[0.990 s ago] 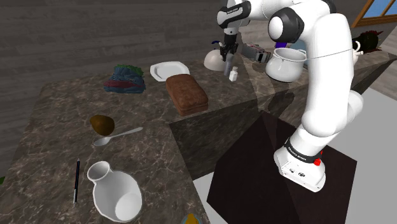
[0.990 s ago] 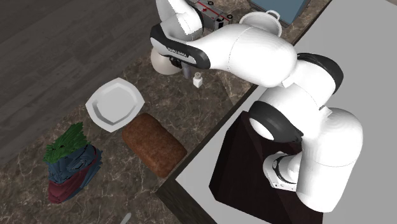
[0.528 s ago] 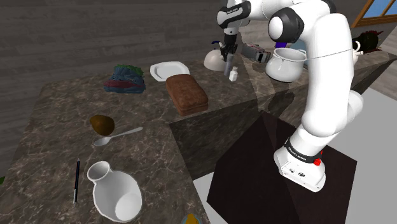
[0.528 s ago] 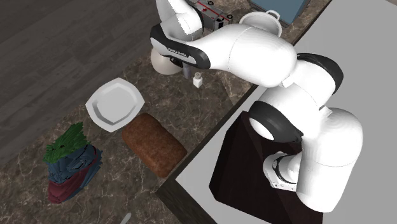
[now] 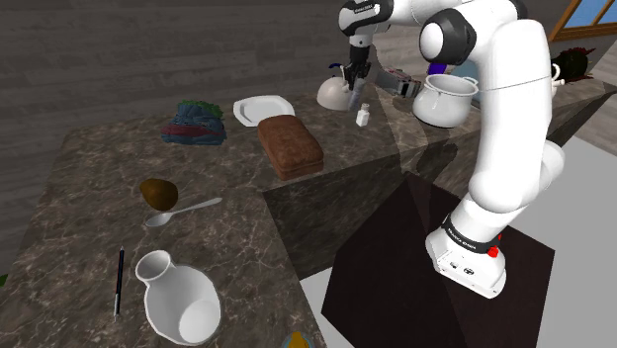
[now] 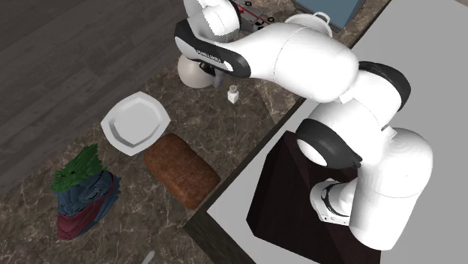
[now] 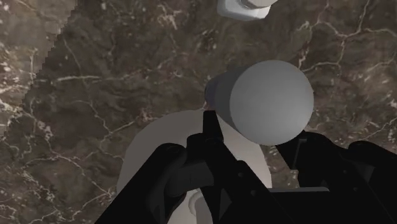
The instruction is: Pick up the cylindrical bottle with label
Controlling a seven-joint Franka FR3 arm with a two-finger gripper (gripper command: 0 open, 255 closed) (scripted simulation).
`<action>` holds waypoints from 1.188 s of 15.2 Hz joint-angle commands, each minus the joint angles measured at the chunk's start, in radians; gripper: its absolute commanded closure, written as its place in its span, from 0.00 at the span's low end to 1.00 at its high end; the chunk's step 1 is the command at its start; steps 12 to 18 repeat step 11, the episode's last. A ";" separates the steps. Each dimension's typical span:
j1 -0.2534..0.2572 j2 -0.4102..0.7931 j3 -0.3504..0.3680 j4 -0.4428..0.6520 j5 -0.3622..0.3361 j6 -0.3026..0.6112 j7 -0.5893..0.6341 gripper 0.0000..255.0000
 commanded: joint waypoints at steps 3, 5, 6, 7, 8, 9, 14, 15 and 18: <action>-0.004 -0.003 -0.002 0.048 -0.002 -0.051 0.001 1.00; -0.006 -0.007 -0.003 0.070 -0.003 -0.076 0.002 1.00; -0.007 -0.008 -0.003 0.081 -0.004 -0.088 0.002 1.00; -0.007 -0.009 -0.003 0.093 -0.004 -0.101 0.003 1.00; -0.008 -0.010 -0.004 0.105 -0.005 -0.114 0.003 1.00; -0.010 -0.010 -0.004 0.118 -0.005 -0.127 0.004 1.00; -0.010 -0.011 -0.004 0.120 -0.005 -0.129 0.004 1.00; -0.010 -0.011 -0.004 0.120 -0.005 -0.129 0.004 1.00; -0.010 -0.011 -0.004 0.120 -0.005 -0.129 0.004 1.00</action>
